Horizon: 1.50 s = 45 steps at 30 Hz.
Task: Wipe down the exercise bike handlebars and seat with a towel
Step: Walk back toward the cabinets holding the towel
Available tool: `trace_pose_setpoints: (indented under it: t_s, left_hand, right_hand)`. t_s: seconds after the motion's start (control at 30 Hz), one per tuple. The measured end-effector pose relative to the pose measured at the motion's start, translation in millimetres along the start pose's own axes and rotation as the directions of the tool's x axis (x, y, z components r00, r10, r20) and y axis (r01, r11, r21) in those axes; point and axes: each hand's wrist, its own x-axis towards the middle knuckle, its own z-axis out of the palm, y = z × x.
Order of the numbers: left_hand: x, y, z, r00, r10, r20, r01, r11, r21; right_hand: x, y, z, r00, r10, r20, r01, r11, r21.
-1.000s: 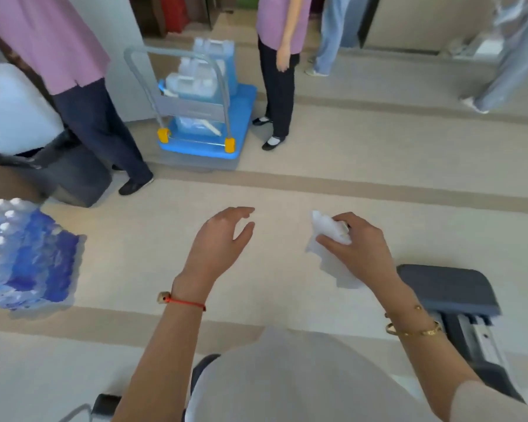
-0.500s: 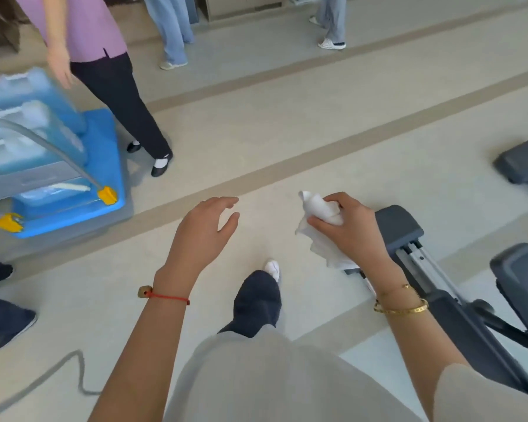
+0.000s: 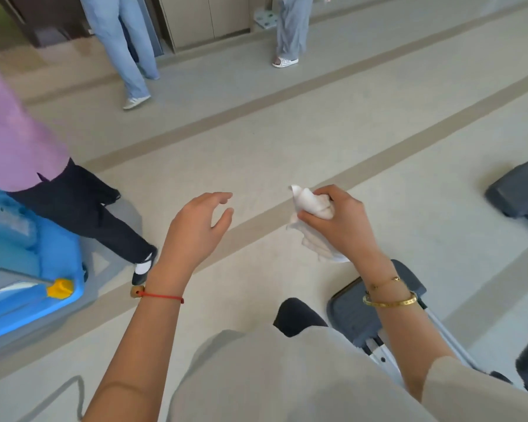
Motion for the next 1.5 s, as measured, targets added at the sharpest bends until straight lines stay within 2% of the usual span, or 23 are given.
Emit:
trace_pose_setpoints:
  t_s: [0.17,0.37,0.7,1.07,1.3,1.5]
  left_hand:
    - [121.4,-9.5,16.8,1.0,-0.019,-0.005,0.019,1.0,0.012]
    - [286.9,-17.0,42.0,0.996,-0.044,-0.073,0.045,0.999,0.009]
    - [525.3,-22.7,32.1,0.96,-0.177,-0.217,0.19,0.981,0.04]
    - [782.5,-82.7,62.8,0.968,-0.15,-0.2,0.161,0.986,0.04]
    - [994.5,-119.1,48.9,0.961,-0.143,-0.238,0.157,0.987,0.039]
    - [1139.4,-144.2,37.3,0.959,-0.152,-0.237,0.156,0.988,0.001]
  right_hand:
    - [124.7,12.6,2.8,1.0,-0.016,0.003,0.016,1.0,0.004]
    - [302.7,34.4,1.8,0.996,-0.081,0.049,0.081,0.997,0.001]
    - [586.1,21.9,-15.6,0.979,-0.175,0.108,0.173,0.984,0.033]
    - [853.6,13.6,23.5,0.968,-0.195,0.156,0.192,0.981,0.035]
    - [1060.5,-17.2,43.6,0.963,-0.235,0.128,0.231,0.972,0.046]
    - [1210.1,-42.7,54.2,0.963,-0.229,0.142,0.229,0.973,0.015]
